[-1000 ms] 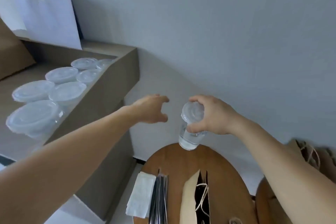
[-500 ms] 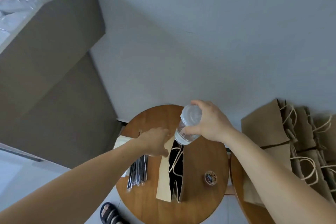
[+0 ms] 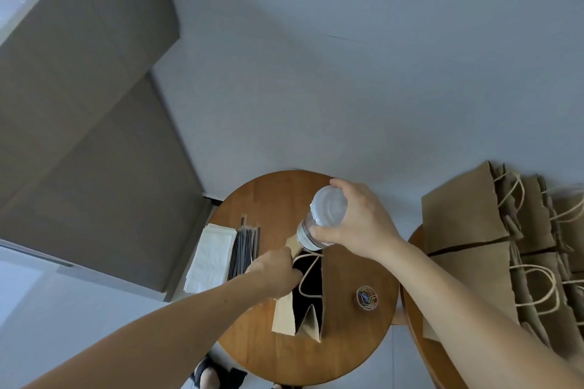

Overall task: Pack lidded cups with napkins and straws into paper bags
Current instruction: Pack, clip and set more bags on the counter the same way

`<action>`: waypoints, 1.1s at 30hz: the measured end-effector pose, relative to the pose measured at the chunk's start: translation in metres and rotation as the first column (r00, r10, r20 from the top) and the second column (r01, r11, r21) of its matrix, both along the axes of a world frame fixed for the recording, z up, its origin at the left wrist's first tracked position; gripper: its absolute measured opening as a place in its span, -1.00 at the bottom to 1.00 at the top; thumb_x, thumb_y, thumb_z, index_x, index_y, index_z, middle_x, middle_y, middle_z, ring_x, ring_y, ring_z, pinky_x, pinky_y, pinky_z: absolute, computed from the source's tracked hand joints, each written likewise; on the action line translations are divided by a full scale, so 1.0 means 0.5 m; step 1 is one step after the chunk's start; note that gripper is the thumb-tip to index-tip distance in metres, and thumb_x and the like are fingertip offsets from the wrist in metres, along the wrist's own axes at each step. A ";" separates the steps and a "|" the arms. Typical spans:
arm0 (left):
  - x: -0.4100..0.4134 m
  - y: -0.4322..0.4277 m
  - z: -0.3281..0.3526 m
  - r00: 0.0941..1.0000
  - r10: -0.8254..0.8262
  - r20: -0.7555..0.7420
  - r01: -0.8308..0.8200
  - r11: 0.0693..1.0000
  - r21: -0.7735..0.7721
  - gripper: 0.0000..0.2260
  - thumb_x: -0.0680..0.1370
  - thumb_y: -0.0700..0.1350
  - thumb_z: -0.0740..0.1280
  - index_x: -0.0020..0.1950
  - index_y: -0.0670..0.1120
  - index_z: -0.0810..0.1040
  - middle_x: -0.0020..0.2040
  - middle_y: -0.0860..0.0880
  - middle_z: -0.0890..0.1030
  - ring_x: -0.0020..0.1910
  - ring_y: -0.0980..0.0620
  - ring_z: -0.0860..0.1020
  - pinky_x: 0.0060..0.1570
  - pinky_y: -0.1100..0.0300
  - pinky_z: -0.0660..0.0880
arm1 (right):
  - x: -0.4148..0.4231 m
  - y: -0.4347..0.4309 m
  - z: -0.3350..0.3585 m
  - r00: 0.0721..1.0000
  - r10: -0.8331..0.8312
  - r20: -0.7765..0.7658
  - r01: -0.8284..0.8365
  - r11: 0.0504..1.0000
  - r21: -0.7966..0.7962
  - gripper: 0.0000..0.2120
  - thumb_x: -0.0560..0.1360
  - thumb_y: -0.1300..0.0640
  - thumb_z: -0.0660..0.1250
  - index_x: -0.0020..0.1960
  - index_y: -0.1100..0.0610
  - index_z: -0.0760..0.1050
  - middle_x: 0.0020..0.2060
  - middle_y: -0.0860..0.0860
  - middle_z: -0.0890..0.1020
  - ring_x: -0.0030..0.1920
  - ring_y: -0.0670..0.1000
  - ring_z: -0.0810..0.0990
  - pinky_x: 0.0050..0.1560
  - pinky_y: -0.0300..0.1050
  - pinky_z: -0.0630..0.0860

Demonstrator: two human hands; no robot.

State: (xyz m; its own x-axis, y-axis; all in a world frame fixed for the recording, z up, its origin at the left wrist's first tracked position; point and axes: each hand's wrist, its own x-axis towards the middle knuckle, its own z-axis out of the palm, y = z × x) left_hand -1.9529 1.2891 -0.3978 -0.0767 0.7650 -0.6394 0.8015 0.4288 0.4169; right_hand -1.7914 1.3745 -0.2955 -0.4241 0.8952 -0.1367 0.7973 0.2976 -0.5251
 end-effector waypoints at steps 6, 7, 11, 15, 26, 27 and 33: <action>-0.018 0.013 -0.013 0.917 0.316 0.245 -0.318 0.948 -0.030 -0.86 0.56 -0.04 0.18 -0.02 -0.09 0.45 -0.32 -0.14 0.64 -0.45 -0.04 0.66 -0.18 -0.02 0.64 | 0.052 -0.018 0.011 0.974 0.188 0.126 -0.194 0.980 0.033 -0.09 0.24 -0.29 0.49 0.48 -0.16 0.15 0.37 -0.16 0.30 0.34 -0.05 0.31 0.22 -0.07 0.44; -0.019 0.015 -0.015 0.913 0.319 0.253 -0.323 0.946 -0.024 -0.88 0.56 -0.04 0.19 -0.02 -0.07 0.43 -0.31 -0.14 0.64 -0.46 -0.04 0.66 -0.22 0.01 0.64 | 0.057 -0.023 0.014 0.956 0.245 0.159 -0.253 0.967 0.032 -0.10 0.25 -0.30 0.48 0.47 -0.18 0.15 0.37 -0.18 0.28 0.33 -0.07 0.30 0.21 -0.08 0.45; -0.012 0.014 -0.017 0.924 0.269 0.273 -0.267 0.963 -0.048 -0.89 0.56 -0.03 0.22 -0.03 -0.06 0.41 -0.29 -0.13 0.64 -0.47 0.00 0.65 -0.24 0.04 0.64 | 0.062 -0.043 0.006 0.889 0.380 0.256 -0.386 0.922 -0.028 -0.12 0.25 -0.30 0.45 0.45 -0.21 0.11 0.35 -0.19 0.25 0.32 -0.07 0.29 0.18 -0.09 0.47; -0.010 0.010 -0.023 0.922 0.266 0.280 -0.270 0.963 -0.024 -0.90 0.55 -0.03 0.23 -0.02 -0.03 0.40 -0.24 -0.13 0.63 -0.45 0.00 0.66 -0.12 -0.09 0.66 | 0.052 -0.071 -0.047 0.809 0.442 0.388 -0.457 0.888 -0.059 -0.12 0.27 -0.27 0.44 0.46 -0.14 0.10 0.35 -0.09 0.26 0.32 0.00 0.29 0.11 -0.11 0.47; -0.029 -0.032 -0.021 0.934 0.250 0.253 -0.260 0.966 0.005 -0.96 0.55 -0.05 0.24 -0.01 0.04 0.44 -0.17 -0.05 0.63 -0.41 0.05 0.67 -0.23 -0.04 0.67 | -0.005 -0.093 -0.223 0.760 0.304 0.575 -0.157 0.944 -0.290 -0.10 0.35 -0.23 0.41 0.50 0.06 0.05 0.33 0.17 0.36 0.28 0.25 0.40 0.15 0.05 0.50; -0.030 -0.036 -0.021 0.933 0.257 0.252 -0.265 0.964 -0.001 -0.96 0.56 -0.05 0.24 -0.01 0.03 0.45 -0.17 -0.05 0.63 -0.40 0.04 0.67 -0.21 -0.04 0.67 | -0.013 -0.094 -0.241 0.767 0.294 0.571 -0.135 0.943 -0.304 -0.12 0.37 -0.18 0.42 0.50 0.06 0.03 0.36 0.17 0.34 0.29 0.27 0.39 0.17 0.06 0.50; -0.034 -0.039 -0.010 0.943 0.237 0.233 -0.243 0.970 -0.004 -0.90 0.57 -0.04 0.19 0.01 -0.01 0.46 -0.16 -0.08 0.63 -0.31 -0.02 0.69 -0.17 -0.05 0.66 | -0.067 -0.109 -0.344 0.733 0.287 0.617 -0.111 0.945 -0.307 -0.22 0.48 -0.06 0.35 0.52 0.07 -0.01 0.39 0.20 0.22 0.29 0.29 0.38 0.16 0.09 0.48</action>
